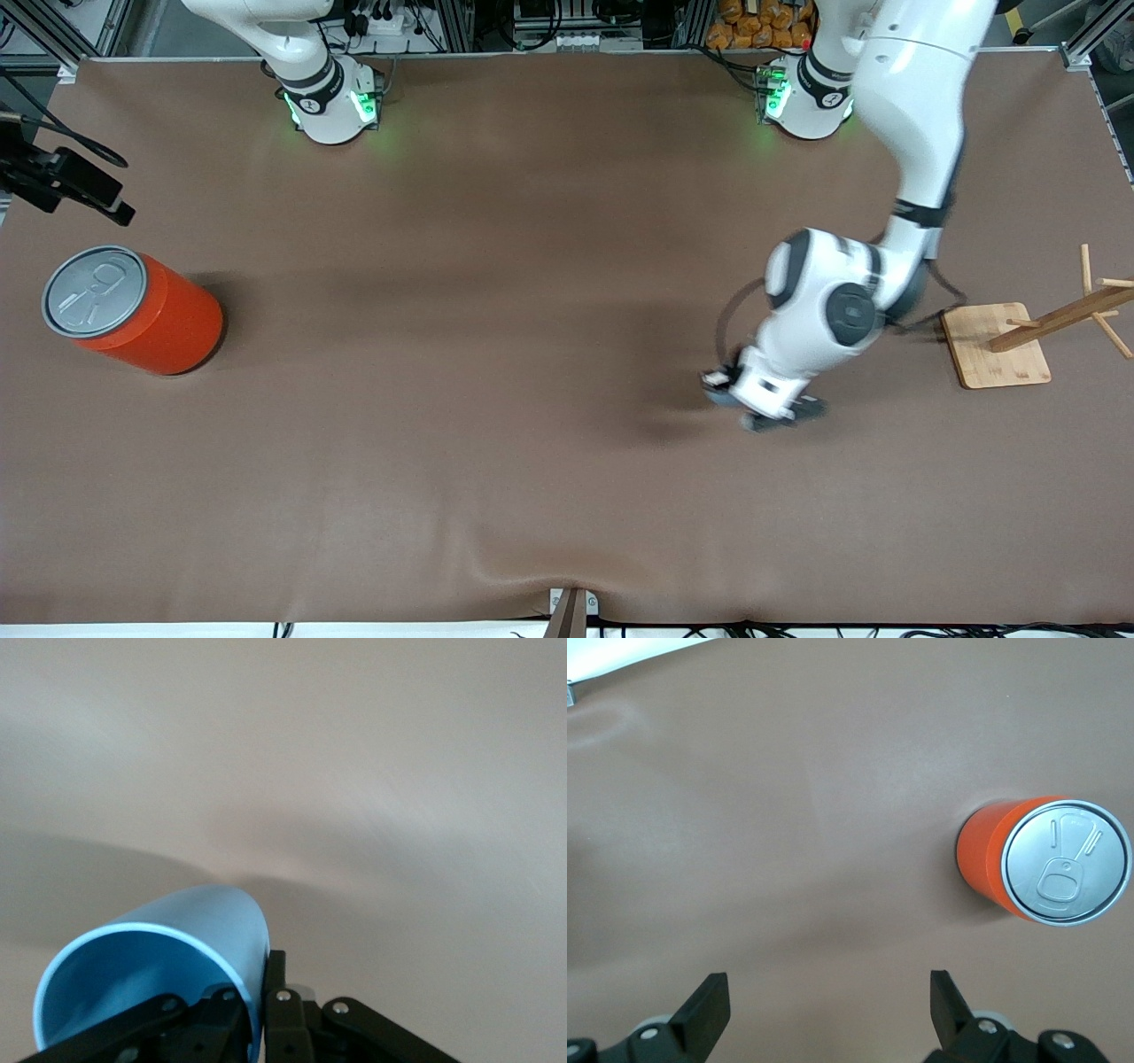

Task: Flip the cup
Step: 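Rotate the cup upright with the left gripper and lower it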

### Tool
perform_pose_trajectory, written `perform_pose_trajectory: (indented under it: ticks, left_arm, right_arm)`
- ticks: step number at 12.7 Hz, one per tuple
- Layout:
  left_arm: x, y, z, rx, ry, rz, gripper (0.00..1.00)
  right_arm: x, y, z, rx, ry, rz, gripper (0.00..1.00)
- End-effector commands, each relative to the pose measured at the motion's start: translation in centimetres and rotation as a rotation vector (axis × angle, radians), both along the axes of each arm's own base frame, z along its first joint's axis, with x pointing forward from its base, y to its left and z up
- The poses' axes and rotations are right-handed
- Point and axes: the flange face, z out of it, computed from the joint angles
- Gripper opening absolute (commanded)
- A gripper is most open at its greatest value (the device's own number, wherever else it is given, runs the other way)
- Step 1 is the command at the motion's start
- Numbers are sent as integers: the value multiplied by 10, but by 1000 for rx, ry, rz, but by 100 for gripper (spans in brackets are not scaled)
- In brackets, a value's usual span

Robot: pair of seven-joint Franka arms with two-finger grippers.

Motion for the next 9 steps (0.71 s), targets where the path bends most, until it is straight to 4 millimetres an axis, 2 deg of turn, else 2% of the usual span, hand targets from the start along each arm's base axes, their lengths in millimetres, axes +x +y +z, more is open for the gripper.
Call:
perform_pose_trajectory:
  ticks: [1,3,4,6,8,9]
  left_arm:
    - [27,50,11,146,-66,20,0]
    - [33,88,5,238,-70,11,0]
    - [31,99,0,257,-55,9,0]
    - [18,95,-8,268,-9,-7,0]
    - [6,79,-17,275,31,-26,0]
    - [0,78,-20,277,50,-30,0]
  right_arm:
    - [0,3,14,3,-9,13,100]
    - [-6,9,14,10,17,21,100]
    - [-6,5,14,8,18,26,100]
    - [-9,7,11,-2,50,34,100]
    - [-9,17,10,-49,49,80,100]
    - [-9,24,10,-75,44,145,100]
